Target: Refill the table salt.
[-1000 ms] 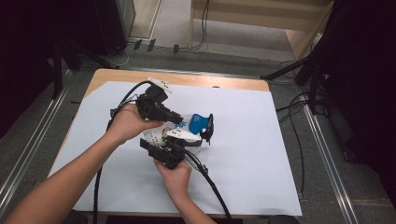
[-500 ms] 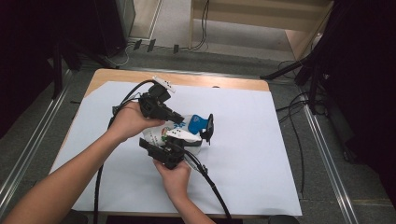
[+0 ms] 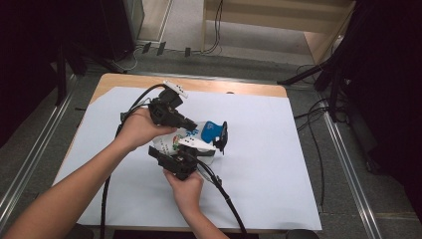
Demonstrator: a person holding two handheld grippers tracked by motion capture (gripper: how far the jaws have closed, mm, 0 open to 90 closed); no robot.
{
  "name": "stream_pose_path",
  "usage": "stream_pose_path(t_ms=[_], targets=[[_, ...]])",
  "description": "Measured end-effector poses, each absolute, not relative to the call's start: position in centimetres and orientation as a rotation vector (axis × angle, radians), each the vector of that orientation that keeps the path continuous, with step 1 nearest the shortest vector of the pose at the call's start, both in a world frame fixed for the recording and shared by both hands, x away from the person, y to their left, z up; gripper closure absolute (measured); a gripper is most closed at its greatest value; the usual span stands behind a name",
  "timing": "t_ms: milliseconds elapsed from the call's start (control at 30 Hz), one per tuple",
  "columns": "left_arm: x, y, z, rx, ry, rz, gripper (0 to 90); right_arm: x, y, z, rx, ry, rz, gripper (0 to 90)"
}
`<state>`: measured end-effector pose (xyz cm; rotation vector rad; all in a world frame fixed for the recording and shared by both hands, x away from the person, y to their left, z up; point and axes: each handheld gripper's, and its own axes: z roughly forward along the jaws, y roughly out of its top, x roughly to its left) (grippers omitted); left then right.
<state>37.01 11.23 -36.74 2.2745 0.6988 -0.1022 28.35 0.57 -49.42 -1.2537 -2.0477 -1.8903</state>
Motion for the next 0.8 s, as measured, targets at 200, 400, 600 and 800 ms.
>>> stream_pose_path(t_ms=[200, 400, 600, 800], targets=[[36.91, 11.4, -36.72, 2.27, 0.701, -0.108, 90.0, 28.26, 0.68, -49.39, -1.248, -2.038, -1.89, 66.2], [36.91, 11.35, -36.8, 2.268, 0.703, -0.108, 90.0, 28.29, 0.74, -49.43, -1.25, -2.039, -1.887, 66.3], [36.75, 11.59, -36.89, 2.255, 0.701, -0.111, 90.0, 28.29, 0.72, -49.37, -1.245, -2.07, -1.883, 66.3], [36.71, 11.9, -37.07, 2.257, 0.708, -0.114, 90.0, 28.29, 0.89, -49.58, -1.24, -2.094, -1.866, 66.3]])
